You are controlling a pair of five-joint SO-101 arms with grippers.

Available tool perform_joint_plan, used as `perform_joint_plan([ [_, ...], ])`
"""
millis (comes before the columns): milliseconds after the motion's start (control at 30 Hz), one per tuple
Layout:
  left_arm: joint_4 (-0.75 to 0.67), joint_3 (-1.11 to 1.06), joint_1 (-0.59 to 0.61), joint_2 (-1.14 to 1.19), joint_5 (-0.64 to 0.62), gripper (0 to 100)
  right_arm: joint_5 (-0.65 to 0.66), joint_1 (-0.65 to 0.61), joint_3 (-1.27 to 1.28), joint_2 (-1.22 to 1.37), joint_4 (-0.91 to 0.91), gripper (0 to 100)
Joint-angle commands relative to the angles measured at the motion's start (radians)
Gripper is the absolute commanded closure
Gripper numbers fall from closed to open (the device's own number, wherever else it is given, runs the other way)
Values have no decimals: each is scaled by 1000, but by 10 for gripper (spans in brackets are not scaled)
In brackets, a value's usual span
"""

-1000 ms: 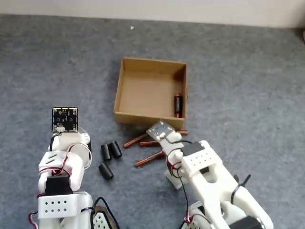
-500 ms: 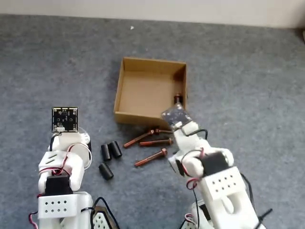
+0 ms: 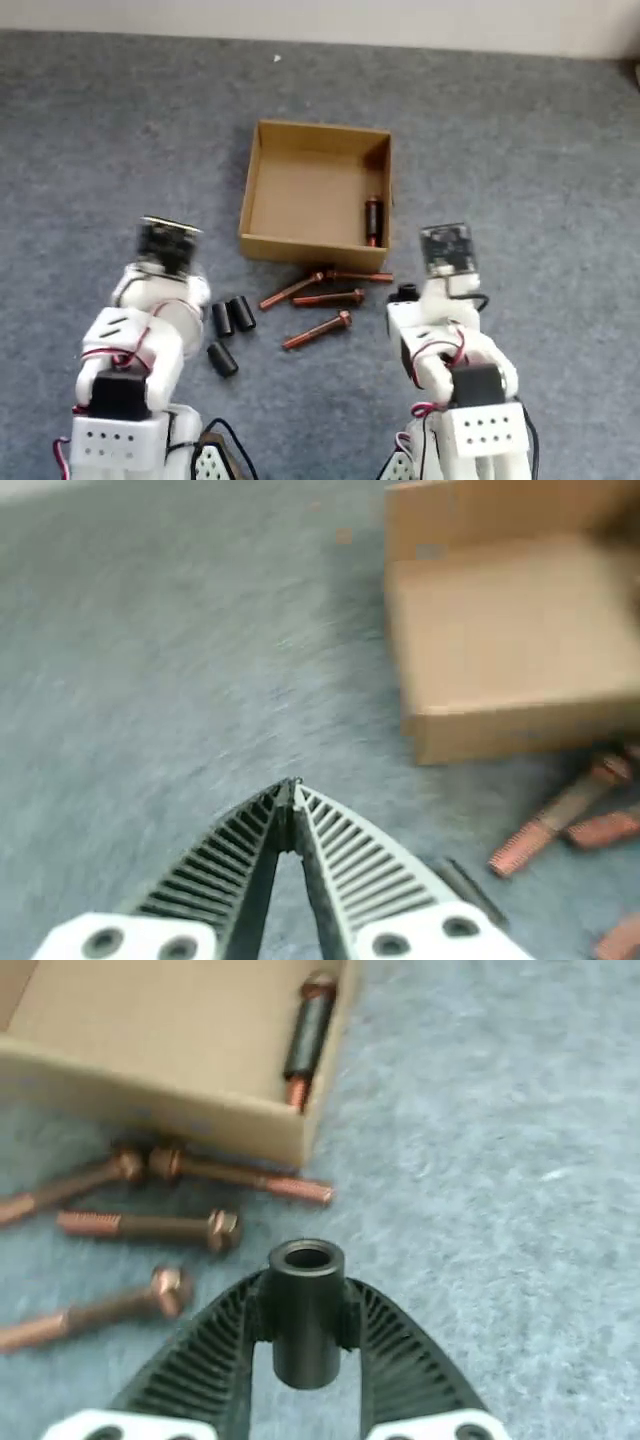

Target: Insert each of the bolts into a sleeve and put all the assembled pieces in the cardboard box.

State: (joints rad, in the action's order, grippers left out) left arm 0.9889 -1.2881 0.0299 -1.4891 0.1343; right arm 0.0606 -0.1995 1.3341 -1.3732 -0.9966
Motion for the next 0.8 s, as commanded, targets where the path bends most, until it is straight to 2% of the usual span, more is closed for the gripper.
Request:
perform_joint_plan([
  [0, 91, 143, -208, 7, 78, 992, -41, 59, 10, -105, 36, 993],
  [100, 124, 213, -289, 88, 86, 992, -58, 108, 28, -180, 38, 993],
  [200, 138, 292, -363, 277, 94, 986, -69, 145, 50, -248, 38, 993],
  [467, 124, 458, -541, 792, 101, 866, -74, 225, 64, -358, 19, 993],
  [767, -84, 498, -651, 1121, 101, 853, -74, 246, 64, -380, 15, 993],
])
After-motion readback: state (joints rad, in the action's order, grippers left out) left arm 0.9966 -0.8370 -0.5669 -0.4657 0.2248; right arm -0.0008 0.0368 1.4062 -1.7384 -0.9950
